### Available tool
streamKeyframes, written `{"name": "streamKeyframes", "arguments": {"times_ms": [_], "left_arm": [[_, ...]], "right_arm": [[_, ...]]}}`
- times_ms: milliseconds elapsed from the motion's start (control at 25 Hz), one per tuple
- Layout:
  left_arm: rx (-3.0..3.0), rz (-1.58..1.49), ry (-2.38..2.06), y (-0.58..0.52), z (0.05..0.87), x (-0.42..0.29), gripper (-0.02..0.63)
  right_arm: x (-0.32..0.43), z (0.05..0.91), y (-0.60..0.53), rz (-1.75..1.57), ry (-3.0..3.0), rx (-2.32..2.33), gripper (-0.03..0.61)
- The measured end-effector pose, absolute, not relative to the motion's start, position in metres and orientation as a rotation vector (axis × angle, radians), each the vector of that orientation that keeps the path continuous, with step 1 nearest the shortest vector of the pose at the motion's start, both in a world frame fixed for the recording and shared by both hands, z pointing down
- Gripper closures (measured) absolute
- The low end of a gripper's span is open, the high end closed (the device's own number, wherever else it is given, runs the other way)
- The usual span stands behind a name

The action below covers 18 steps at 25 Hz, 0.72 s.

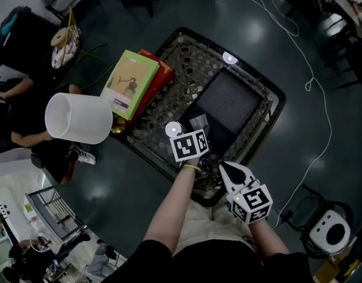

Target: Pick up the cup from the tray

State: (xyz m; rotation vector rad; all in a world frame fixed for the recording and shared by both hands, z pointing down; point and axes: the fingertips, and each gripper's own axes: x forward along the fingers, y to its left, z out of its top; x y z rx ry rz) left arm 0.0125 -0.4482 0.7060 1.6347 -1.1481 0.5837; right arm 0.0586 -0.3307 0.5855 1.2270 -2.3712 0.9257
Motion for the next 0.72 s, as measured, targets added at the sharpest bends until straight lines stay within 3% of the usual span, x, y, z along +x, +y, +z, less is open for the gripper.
{"name": "streamKeyframes", "arguments": {"times_ms": [720], "left_arm": [[1.72,0.439,-1.15,-0.424,0.641,0.014,0.373]], "right_arm": [[0.073,0.55,-0.324,0.797,-2.423,1.241,0.566]]}}
